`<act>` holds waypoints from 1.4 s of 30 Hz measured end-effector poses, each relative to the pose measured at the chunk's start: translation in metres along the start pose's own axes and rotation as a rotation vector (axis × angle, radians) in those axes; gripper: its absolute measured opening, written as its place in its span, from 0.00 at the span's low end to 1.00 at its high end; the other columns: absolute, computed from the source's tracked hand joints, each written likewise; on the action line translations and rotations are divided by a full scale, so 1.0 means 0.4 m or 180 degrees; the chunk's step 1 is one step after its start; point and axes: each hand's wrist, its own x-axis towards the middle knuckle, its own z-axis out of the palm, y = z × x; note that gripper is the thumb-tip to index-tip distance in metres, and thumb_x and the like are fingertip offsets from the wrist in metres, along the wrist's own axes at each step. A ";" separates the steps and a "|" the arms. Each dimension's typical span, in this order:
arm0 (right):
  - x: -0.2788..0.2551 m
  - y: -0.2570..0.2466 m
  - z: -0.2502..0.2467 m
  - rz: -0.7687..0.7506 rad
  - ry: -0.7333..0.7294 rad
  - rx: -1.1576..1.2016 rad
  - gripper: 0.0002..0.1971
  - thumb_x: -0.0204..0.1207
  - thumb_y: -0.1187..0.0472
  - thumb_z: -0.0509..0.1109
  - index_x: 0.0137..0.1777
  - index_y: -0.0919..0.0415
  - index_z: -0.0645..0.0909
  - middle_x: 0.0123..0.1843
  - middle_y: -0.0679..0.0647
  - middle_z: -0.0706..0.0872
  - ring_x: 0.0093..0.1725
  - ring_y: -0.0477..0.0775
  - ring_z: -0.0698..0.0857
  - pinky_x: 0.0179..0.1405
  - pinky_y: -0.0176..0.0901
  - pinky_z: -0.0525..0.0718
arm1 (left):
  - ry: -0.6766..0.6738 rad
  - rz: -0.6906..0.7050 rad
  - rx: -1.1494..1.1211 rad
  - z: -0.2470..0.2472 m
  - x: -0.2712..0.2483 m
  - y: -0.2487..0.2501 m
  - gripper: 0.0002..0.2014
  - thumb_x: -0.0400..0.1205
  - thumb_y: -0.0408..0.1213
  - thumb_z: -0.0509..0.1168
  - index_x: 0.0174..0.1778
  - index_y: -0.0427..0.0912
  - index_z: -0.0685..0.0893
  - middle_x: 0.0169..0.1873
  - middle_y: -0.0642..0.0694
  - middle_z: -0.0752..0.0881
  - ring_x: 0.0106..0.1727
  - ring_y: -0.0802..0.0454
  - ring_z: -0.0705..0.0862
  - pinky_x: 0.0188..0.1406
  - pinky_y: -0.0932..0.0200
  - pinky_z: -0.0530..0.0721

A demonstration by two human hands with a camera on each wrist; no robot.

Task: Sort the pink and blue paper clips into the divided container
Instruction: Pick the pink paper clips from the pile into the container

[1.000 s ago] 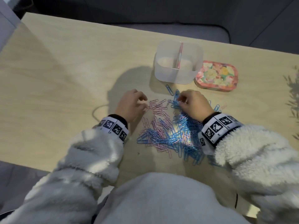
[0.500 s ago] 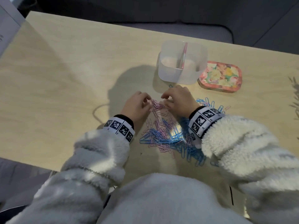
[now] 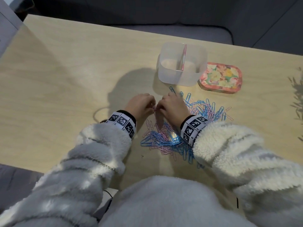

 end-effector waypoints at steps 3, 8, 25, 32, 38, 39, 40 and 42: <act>-0.006 0.010 -0.005 0.0045 -0.0038 -0.0104 0.11 0.79 0.56 0.64 0.56 0.58 0.82 0.55 0.56 0.85 0.62 0.61 0.76 0.61 0.52 0.69 | 0.0035 -0.0226 -0.0201 0.003 -0.005 -0.009 0.09 0.76 0.38 0.69 0.49 0.38 0.82 0.46 0.42 0.84 0.48 0.45 0.80 0.46 0.55 0.75; -0.003 0.053 -0.067 0.0519 0.0306 0.1550 0.05 0.74 0.62 0.69 0.44 0.63 0.85 0.45 0.57 0.89 0.46 0.56 0.83 0.54 0.52 0.80 | 0.0023 -0.0561 -0.0628 0.006 -0.010 -0.020 0.07 0.75 0.37 0.70 0.46 0.40 0.84 0.41 0.48 0.82 0.43 0.52 0.79 0.41 0.61 0.73; 0.062 0.118 -0.203 0.1120 0.1946 0.2049 0.11 0.77 0.63 0.62 0.45 0.64 0.86 0.42 0.55 0.88 0.40 0.50 0.81 0.42 0.39 0.76 | 0.1223 -0.0095 -0.0936 -0.204 0.197 0.112 0.05 0.73 0.30 0.70 0.44 0.36 0.85 0.35 0.49 0.82 0.40 0.52 0.78 0.44 0.62 0.77; -0.077 0.121 -0.039 0.0848 0.0455 0.1501 0.09 0.74 0.67 0.64 0.48 0.64 0.86 0.49 0.62 0.88 0.50 0.63 0.84 0.51 0.55 0.82 | 0.0532 -0.0172 0.0041 -0.183 0.284 0.131 0.14 0.77 0.34 0.68 0.58 0.38 0.83 0.59 0.38 0.84 0.60 0.40 0.81 0.62 0.52 0.79; -0.117 0.160 -0.020 0.0925 0.0068 0.0936 0.09 0.74 0.67 0.64 0.49 0.63 0.85 0.52 0.61 0.85 0.56 0.64 0.80 0.54 0.55 0.80 | 0.1165 0.0028 -0.0330 -0.167 0.136 0.089 0.09 0.81 0.34 0.62 0.54 0.38 0.84 0.52 0.40 0.85 0.51 0.44 0.82 0.53 0.54 0.76; -0.124 0.168 -0.021 0.1063 0.0105 0.0876 0.08 0.74 0.67 0.64 0.49 0.63 0.84 0.52 0.62 0.85 0.56 0.65 0.79 0.54 0.54 0.80 | 0.1105 -0.0042 -0.0475 -0.152 0.097 0.075 0.08 0.81 0.34 0.62 0.52 0.38 0.84 0.49 0.42 0.85 0.48 0.46 0.82 0.50 0.56 0.76; -0.130 0.173 -0.023 0.1178 0.0176 0.0838 0.08 0.74 0.67 0.64 0.49 0.63 0.83 0.52 0.63 0.85 0.56 0.65 0.79 0.53 0.53 0.78 | 0.0913 -0.0107 -0.0603 -0.133 0.059 0.059 0.07 0.81 0.34 0.63 0.51 0.39 0.84 0.47 0.44 0.85 0.45 0.48 0.81 0.48 0.58 0.77; -0.134 0.165 -0.030 0.1222 0.0346 0.0823 0.09 0.75 0.68 0.63 0.50 0.63 0.83 0.52 0.63 0.85 0.56 0.65 0.79 0.50 0.53 0.77 | 0.0266 -0.0203 -0.0751 -0.085 -0.015 0.028 0.05 0.79 0.33 0.65 0.49 0.40 0.84 0.42 0.48 0.83 0.40 0.53 0.79 0.44 0.63 0.79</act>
